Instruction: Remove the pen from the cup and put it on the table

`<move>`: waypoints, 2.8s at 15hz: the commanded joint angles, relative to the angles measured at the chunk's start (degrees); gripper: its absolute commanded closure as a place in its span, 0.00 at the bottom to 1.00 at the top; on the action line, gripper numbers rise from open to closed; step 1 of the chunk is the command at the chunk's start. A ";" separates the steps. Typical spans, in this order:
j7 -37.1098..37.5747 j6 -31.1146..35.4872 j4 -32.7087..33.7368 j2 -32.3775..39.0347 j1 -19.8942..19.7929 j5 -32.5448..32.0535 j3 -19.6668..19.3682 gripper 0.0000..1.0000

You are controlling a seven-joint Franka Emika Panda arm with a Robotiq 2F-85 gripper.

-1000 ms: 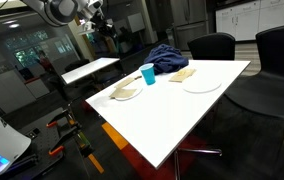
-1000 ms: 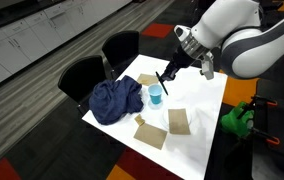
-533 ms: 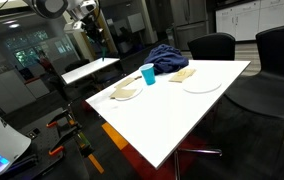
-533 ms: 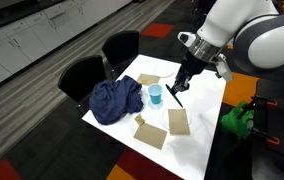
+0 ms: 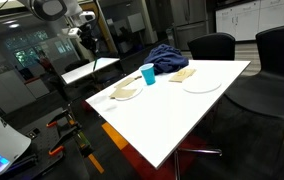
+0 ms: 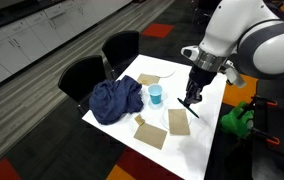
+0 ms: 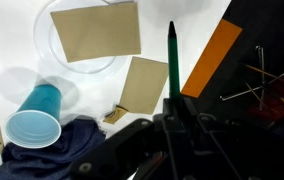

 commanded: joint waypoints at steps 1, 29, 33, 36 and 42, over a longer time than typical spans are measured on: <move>-1.51 -2.53 -0.62 -0.07 1.75 1.06 -0.44 0.97; 14.37 1.91 13.61 30.54 4.88 -16.60 2.42 0.97; 16.38 1.85 15.73 33.67 5.39 -18.88 2.06 0.97; 17.59 1.55 17.17 35.51 6.11 -20.05 1.32 0.97; 18.65 1.12 18.82 37.54 7.03 -21.95 0.59 0.54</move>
